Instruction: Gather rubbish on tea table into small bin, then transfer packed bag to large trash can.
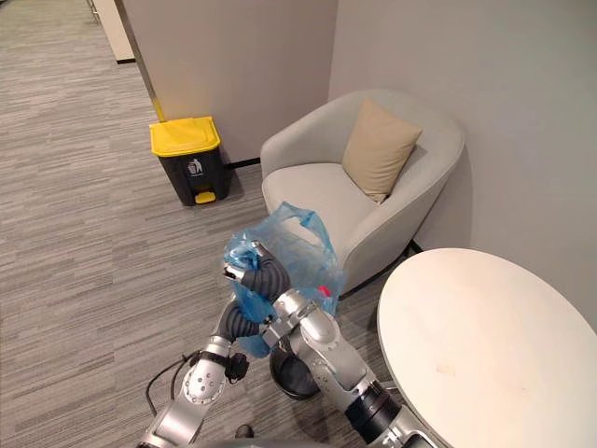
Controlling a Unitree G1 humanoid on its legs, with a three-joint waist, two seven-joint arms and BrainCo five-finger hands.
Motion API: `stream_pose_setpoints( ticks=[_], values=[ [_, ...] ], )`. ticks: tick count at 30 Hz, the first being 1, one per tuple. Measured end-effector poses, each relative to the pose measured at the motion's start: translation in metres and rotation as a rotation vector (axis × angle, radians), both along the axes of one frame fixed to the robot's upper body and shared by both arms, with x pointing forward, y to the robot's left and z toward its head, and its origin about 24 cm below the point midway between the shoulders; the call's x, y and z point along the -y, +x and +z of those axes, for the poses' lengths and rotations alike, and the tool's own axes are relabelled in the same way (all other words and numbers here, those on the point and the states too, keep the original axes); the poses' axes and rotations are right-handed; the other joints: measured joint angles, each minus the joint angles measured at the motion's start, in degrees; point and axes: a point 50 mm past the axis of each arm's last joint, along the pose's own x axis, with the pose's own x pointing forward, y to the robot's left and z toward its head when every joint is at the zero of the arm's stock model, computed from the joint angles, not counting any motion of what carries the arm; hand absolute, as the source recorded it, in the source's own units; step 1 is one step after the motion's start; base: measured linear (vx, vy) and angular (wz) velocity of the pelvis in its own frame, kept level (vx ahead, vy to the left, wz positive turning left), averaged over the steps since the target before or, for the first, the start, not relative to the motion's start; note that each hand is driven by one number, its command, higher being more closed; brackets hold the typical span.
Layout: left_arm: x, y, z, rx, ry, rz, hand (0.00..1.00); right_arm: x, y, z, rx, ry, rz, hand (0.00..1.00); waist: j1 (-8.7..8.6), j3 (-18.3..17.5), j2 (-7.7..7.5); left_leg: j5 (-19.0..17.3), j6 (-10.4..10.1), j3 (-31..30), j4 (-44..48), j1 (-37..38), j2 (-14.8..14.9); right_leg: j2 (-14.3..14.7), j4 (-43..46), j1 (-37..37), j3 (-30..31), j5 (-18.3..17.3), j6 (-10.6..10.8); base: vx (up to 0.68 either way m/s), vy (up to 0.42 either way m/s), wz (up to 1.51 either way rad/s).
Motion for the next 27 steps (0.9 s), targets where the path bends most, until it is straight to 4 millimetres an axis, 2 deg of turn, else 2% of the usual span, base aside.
stream_pose_setpoints(
  ticks=[6,12,27],
  values=[
    [-0.001,-0.001,-0.008,-0.039,0.033,0.000,0.00,-0.012,-0.003,0.006,0.016,0.010,0.056,1.00,-0.02,-0.19,-0.20,-0.04,-0.03,0.44,-0.03,0.71,-0.11,-0.13,0.05,0.32,0.76,0.06,0.05,0.00,0.016,-0.04],
    [-0.001,-0.003,-0.015,-0.065,0.048,-0.004,0.00,-0.013,-0.003,0.006,0.007,-0.002,0.062,1.00,0.03,-0.21,-0.19,-0.05,-0.04,0.54,-0.03,0.80,-0.15,-0.13,0.03,0.31,1.07,0.12,0.06,0.00,0.003,-0.01],
    [0.002,0.001,-0.011,-0.042,0.038,0.011,0.00,-0.043,-0.017,0.016,0.062,-0.021,0.206,1.00,0.05,-0.78,0.01,-0.03,-0.03,0.45,-0.05,0.79,-0.21,-0.18,0.01,0.28,1.14,0.15,0.07,0.00,0.000,0.00]
  ],
)
